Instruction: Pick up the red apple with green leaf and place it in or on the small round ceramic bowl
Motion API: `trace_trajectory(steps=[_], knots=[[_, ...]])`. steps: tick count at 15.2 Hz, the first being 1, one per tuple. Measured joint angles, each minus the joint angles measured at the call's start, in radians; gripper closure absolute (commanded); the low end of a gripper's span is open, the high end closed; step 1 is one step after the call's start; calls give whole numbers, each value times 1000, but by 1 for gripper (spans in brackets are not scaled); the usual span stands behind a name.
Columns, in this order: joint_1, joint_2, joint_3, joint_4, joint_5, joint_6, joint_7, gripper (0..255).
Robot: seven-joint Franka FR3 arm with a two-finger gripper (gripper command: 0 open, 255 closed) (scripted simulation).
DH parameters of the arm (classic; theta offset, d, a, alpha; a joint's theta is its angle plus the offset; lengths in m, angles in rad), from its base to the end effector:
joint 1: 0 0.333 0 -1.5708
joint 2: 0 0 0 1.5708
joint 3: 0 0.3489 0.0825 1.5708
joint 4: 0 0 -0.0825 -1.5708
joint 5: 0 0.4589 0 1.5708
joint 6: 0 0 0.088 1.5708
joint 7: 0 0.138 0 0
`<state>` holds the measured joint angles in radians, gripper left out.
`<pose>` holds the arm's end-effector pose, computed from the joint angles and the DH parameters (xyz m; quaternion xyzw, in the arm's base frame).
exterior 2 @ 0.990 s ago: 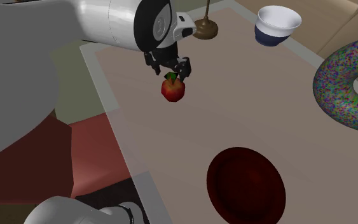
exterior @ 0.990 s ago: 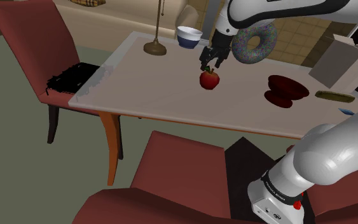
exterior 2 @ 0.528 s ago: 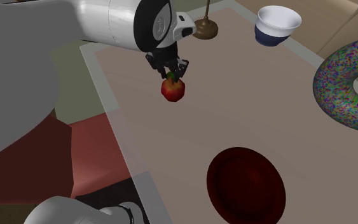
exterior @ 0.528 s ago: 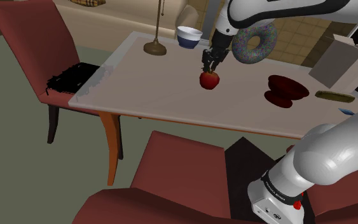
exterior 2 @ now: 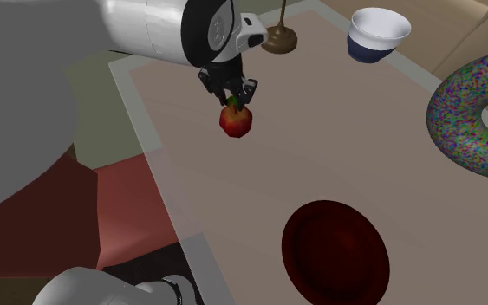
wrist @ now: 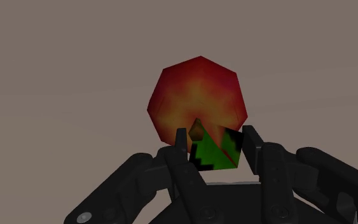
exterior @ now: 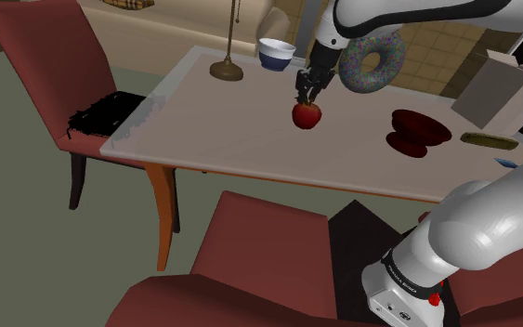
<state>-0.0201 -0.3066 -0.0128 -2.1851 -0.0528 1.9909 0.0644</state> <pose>0.5382 -0.0228 0.5030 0.9974 -0.0390 0.0565 0.0218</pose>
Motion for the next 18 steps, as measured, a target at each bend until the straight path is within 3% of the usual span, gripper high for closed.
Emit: trace_trajectory(steps=[18], knots=[[1,6,2,245,4,-239,-10,255]])
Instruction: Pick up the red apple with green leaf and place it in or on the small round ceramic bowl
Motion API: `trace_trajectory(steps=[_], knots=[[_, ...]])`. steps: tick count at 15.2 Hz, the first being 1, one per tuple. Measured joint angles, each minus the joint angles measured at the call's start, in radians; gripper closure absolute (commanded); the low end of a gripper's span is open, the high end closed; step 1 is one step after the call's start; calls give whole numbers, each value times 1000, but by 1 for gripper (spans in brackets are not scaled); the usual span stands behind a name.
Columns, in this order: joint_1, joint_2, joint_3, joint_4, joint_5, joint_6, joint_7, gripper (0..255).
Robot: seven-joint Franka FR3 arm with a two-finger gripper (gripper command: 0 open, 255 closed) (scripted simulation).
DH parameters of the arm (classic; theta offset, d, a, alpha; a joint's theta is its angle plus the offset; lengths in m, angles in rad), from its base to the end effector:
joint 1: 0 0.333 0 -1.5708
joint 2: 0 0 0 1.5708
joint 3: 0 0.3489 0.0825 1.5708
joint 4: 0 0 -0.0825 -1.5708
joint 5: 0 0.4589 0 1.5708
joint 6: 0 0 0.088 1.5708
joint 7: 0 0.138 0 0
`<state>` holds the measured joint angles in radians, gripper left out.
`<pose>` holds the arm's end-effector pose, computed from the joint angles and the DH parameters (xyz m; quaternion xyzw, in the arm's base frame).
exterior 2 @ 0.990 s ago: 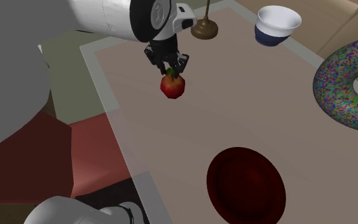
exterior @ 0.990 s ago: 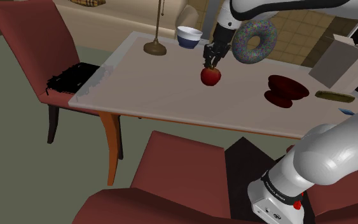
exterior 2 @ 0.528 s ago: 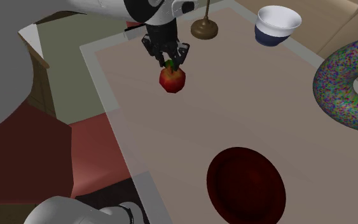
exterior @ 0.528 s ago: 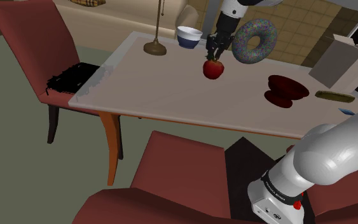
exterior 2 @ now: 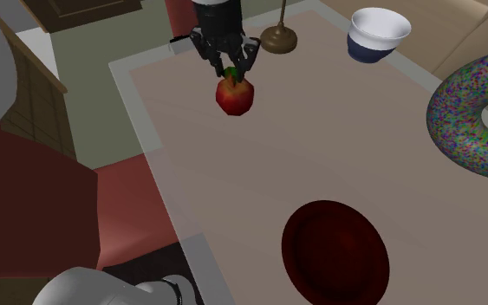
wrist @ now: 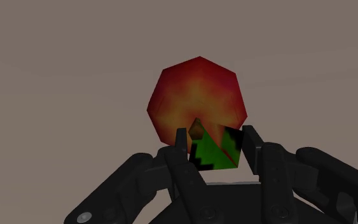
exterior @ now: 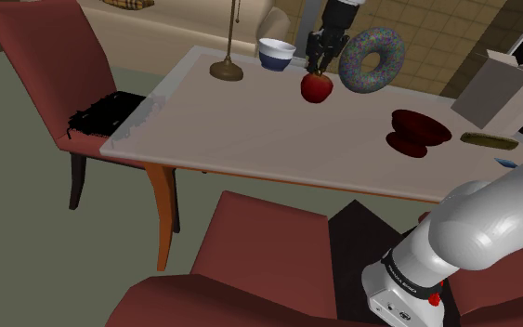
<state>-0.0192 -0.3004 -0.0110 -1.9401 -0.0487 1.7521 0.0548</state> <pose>0.5416 -0.0228 0.6143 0.9974 -0.0392 0.0564 0.0218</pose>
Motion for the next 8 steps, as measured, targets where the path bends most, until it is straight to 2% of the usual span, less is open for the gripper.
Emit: trace_trajectory(steps=[8], knots=[[0,25,0,134,1,-109,-5,255]])
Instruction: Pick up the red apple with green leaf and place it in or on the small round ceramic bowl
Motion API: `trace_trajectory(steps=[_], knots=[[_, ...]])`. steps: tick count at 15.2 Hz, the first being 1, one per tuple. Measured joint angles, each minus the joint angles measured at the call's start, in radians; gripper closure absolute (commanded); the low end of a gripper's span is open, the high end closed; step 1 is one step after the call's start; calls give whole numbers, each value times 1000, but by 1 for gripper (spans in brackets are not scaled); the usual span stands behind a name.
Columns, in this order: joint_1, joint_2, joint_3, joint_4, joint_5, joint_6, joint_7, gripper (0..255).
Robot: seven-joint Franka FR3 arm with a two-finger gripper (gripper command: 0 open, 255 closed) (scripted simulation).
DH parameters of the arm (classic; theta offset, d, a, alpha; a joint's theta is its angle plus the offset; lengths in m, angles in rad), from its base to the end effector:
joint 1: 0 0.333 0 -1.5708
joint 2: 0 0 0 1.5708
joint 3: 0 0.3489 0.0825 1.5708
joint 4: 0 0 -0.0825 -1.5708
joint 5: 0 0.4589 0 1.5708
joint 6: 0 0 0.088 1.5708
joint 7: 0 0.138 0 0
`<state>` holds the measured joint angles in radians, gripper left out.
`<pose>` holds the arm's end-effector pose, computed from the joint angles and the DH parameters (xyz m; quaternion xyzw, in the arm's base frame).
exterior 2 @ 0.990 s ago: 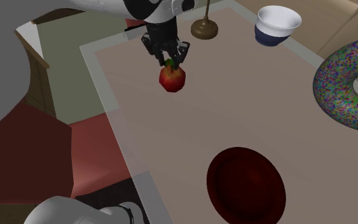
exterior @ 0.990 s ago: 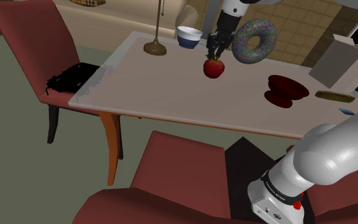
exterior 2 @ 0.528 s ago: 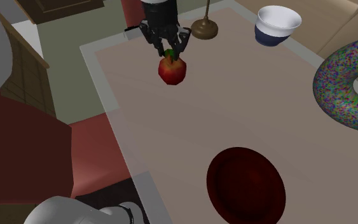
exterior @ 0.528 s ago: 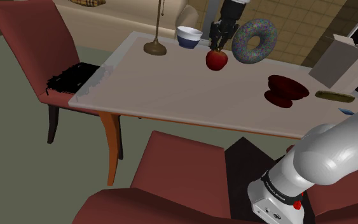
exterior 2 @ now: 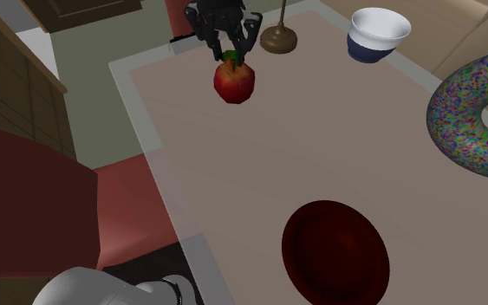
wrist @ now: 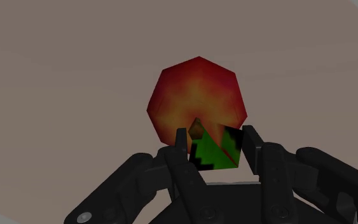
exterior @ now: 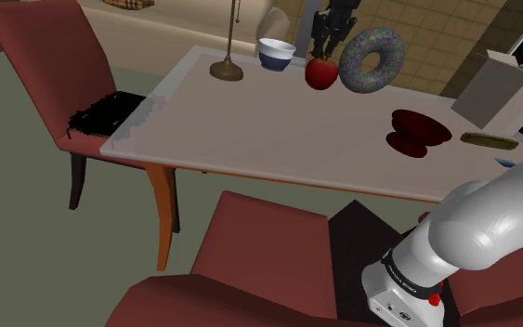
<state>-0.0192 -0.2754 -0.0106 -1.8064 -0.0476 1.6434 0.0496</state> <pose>0.5422 -0.0231 0.6647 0.9974 -0.0391 0.0564 0.0218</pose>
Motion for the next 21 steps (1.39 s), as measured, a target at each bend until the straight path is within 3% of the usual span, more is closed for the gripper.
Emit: trace_trajectory(steps=[5,13,21], knots=[[0,24,0,87,0,-63,-3,255],[-48,-133,-89,-24,-22,-103,-137,255],[-99,-252,-202,-66,-71,-166,-297,255]])
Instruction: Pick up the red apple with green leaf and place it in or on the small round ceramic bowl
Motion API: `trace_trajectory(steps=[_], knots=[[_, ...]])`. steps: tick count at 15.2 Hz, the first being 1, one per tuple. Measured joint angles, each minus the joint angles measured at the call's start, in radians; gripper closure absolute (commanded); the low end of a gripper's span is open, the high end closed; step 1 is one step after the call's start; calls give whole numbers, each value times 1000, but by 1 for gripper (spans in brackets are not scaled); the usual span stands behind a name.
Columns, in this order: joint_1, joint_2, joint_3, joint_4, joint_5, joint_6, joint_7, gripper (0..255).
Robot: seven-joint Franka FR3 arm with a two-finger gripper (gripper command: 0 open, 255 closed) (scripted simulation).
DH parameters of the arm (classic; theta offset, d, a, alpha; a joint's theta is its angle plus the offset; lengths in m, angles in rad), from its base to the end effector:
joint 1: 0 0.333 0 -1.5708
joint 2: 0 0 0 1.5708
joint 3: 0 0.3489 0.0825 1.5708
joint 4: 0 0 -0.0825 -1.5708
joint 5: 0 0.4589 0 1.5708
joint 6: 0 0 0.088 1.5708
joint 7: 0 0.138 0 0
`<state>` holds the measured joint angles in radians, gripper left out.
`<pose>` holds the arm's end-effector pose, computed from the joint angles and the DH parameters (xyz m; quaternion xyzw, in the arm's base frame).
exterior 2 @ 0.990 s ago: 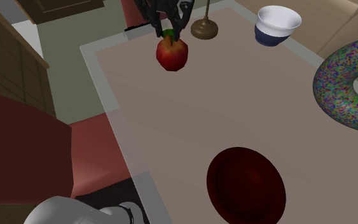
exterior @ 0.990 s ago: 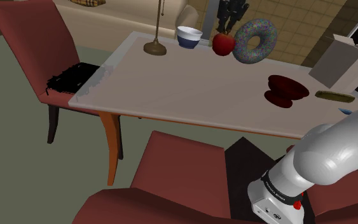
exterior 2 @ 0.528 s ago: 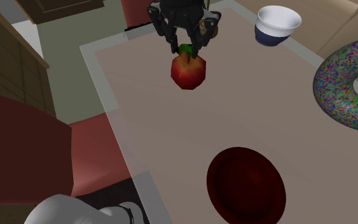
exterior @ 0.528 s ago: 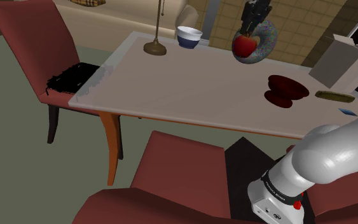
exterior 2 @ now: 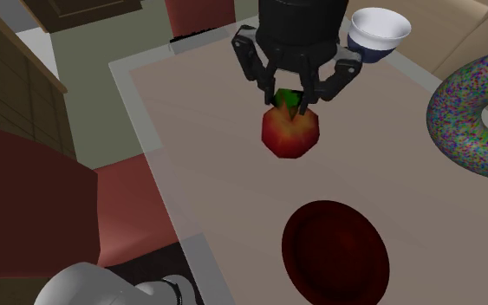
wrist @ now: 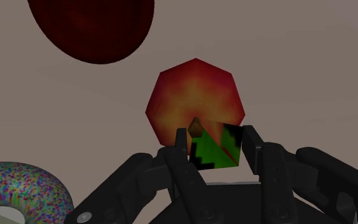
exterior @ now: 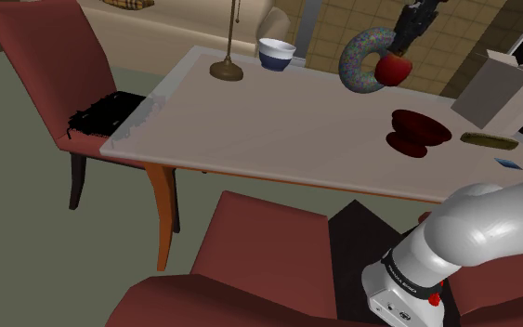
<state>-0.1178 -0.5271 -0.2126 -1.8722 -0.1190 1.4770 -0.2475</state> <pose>0.3963 -0.1858 0.7266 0.9974 -0.0397 0.0565 0.0219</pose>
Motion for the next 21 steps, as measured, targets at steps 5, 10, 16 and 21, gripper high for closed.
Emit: trace_trajectory(steps=[5,10,16,21], knots=[[-30,-45,-81,-4,-40,-28,-108,255],[-53,-61,-168,43,-80,-76,-223,255],[-71,-70,-260,52,-120,-74,-333,255],[-83,-113,-263,-45,-135,-18,-328,255]])
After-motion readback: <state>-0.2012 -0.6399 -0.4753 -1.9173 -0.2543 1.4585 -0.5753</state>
